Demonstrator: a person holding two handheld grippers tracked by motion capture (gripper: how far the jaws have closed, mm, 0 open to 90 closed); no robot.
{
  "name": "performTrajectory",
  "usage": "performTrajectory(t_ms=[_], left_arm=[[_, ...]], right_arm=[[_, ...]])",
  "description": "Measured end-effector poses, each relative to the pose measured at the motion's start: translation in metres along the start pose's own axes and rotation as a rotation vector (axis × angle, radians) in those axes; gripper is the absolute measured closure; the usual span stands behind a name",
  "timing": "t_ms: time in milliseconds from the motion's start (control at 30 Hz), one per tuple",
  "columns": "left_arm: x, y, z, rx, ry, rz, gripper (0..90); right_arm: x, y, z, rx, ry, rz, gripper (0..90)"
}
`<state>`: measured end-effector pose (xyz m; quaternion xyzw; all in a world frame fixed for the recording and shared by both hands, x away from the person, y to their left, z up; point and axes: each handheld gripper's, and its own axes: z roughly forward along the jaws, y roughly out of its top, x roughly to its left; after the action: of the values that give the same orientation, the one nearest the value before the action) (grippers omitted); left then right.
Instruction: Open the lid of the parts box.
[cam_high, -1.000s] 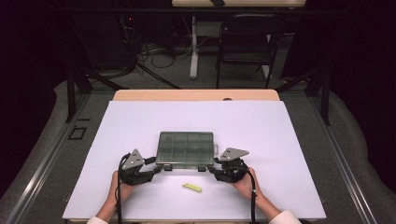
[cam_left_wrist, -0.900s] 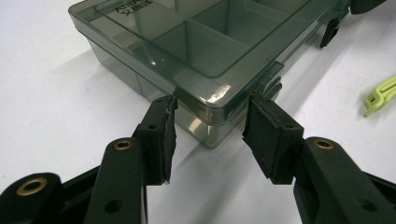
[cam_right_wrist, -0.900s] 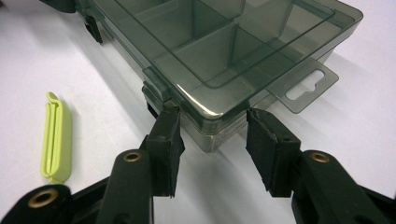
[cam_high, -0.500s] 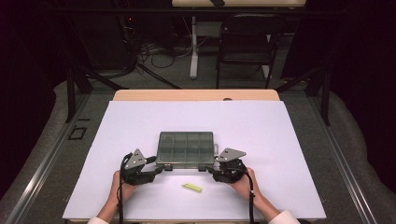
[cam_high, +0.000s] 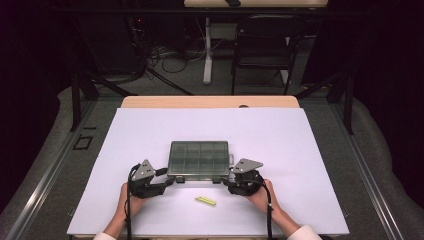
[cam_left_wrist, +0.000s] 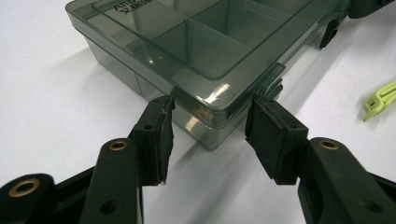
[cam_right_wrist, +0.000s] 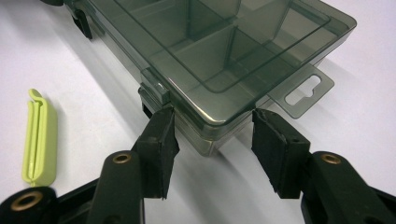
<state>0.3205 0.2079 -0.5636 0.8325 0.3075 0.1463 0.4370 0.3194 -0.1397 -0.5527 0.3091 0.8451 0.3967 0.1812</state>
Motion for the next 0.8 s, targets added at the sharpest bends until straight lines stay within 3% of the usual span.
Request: performTrajectory(t_ms=[267, 467, 800], left_arm=[[0.0007, -0.0002, -0.0002, -0.004, -0.005, -0.003, 50.7], [0.0003, -0.0002, 0.0000, -0.004, -0.008, -0.007, 51.4], [0.0011, -0.0001, -0.0002, -0.004, -0.012, -0.008, 51.6]], right_arm=[[-0.0002, -0.0007, 0.0001, -0.001, 0.002, 0.008, 49.8], [-0.0040, -0.0021, -0.0010, -0.016, 0.020, 0.054, 52.7], [-0.0020, -0.0018, -0.0027, -0.013, 0.010, 0.052, 55.8]])
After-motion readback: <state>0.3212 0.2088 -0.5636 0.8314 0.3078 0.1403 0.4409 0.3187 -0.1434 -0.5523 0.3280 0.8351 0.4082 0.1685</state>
